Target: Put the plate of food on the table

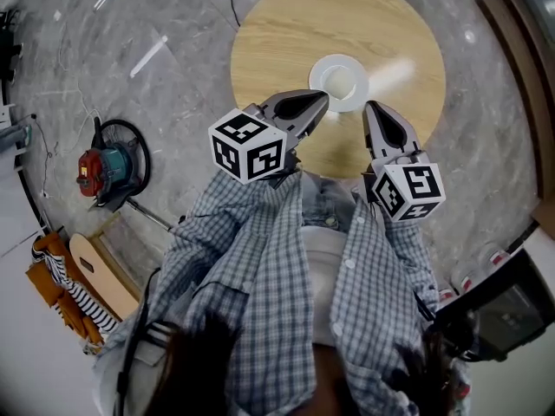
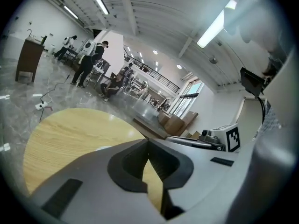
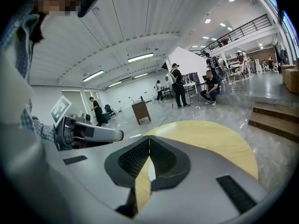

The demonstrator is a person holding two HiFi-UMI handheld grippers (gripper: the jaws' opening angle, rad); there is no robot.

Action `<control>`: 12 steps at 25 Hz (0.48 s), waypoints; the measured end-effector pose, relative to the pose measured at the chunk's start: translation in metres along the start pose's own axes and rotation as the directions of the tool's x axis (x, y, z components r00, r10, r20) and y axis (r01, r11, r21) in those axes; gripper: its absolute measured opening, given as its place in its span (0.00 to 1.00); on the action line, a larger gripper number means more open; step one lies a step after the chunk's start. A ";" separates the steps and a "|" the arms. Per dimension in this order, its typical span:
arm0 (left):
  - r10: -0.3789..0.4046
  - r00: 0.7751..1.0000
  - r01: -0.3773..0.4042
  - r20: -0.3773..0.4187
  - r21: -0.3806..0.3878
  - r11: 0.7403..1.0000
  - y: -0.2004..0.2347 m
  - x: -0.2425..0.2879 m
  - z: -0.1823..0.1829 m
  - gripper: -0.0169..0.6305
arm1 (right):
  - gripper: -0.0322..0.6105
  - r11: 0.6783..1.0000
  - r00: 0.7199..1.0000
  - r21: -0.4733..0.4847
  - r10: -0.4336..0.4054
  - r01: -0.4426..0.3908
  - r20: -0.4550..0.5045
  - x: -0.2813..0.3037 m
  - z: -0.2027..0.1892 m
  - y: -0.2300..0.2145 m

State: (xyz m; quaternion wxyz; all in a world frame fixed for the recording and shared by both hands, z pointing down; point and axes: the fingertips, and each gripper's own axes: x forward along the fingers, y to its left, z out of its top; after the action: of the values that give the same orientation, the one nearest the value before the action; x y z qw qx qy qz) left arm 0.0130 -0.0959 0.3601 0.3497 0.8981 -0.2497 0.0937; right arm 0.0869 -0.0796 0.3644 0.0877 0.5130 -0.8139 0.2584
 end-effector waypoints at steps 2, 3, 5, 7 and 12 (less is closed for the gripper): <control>0.007 1.000 -0.007 0.001 0.043 0.999 -0.003 -0.001 0.004 0.04 | 0.06 1.000 1.000 0.003 0.000 0.000 0.016 -0.001 0.005 0.001; 0.008 1.000 -0.008 0.002 0.061 0.998 -0.004 -0.001 0.006 0.04 | 0.06 1.000 1.000 0.003 -0.001 0.001 0.025 -0.003 0.008 0.001; 0.009 1.000 -0.009 0.004 0.090 0.996 -0.007 -0.001 0.009 0.04 | 0.06 1.000 0.999 -0.005 -0.006 0.006 0.045 -0.004 0.013 0.001; 0.007 1.000 -0.007 0.001 0.102 0.995 -0.008 -0.003 0.010 0.04 | 0.06 1.000 0.998 -0.011 -0.007 0.008 0.062 -0.003 0.017 0.002; 0.007 1.000 -0.007 0.003 0.093 0.996 -0.009 -0.005 0.012 0.04 | 0.06 1.000 0.998 -0.014 -0.003 0.004 0.067 -0.002 0.021 0.004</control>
State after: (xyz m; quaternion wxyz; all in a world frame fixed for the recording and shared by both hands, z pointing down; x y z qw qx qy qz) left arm 0.0130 -0.0960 0.3443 0.3070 0.9126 -0.2487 0.1055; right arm 0.0866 -0.0868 0.3443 0.0644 0.5220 -0.8173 0.2352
